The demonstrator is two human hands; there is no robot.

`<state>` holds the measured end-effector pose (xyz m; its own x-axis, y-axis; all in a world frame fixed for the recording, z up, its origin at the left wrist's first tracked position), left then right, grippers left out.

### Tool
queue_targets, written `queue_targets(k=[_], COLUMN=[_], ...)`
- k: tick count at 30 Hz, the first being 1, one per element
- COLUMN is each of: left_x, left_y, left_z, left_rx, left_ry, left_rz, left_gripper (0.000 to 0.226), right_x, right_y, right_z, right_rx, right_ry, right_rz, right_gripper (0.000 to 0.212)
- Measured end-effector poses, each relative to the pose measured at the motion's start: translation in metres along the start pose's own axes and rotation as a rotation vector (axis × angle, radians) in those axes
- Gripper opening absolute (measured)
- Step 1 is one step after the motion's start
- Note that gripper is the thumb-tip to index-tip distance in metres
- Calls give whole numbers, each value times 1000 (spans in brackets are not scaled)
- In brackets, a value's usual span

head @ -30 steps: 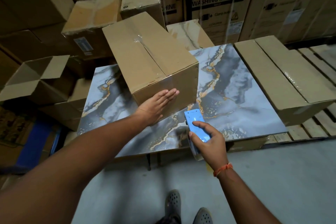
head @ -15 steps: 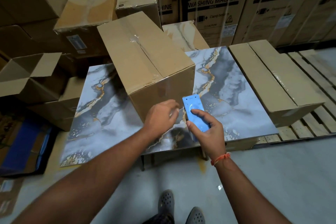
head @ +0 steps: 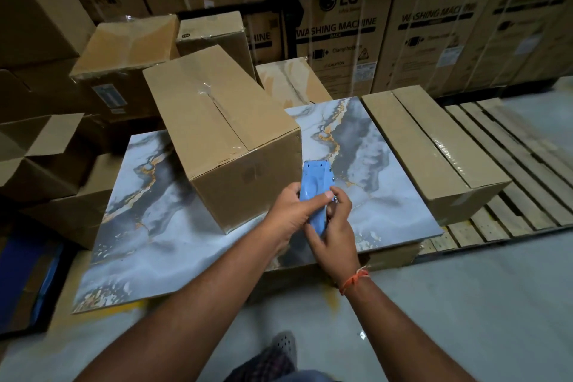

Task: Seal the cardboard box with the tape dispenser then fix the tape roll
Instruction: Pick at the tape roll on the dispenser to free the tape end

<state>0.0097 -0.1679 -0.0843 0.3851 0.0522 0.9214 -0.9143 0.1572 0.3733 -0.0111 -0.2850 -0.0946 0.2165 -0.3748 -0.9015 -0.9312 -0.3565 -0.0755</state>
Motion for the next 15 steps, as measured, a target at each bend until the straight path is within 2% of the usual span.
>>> queue_targets(k=[4, 8, 10, 13, 15], left_x=[-6, -21, -28, -28, -26], left_y=[-31, -68, -89, -119, -136], left_z=[-12, -18, -22, -26, -27], left_rx=[105, 92, 32, -108, -186], left_ry=[-163, -248, -245, -324, -374], left_rz=[-8, 1, -3, 6, 10], left_gripper=[67, 51, 53, 73, 78], right_x=[18, 35, 42, 55, 63], right_y=[-15, -32, -41, -55, -65], right_z=[2, 1, 0, -5, -8], right_rx=[-49, -121, -156, -210, -228], right_ry=[78, 141, 158, 158, 130], right_rz=[31, 50, 59, 98, 136], right_gripper=[84, 99, 104, 106, 107])
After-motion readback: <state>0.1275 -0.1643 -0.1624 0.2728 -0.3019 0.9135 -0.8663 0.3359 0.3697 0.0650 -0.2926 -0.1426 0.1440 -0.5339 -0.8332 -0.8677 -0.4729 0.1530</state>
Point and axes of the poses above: each hand's wrist, its own y-axis away from the middle knuckle, its own z-axis out of the palm, x = y × z, the point moved 6 cm from there along -y, towards the middle knuckle, and after that the axes turned 15 degrees about -x, right-handed, at the moved point
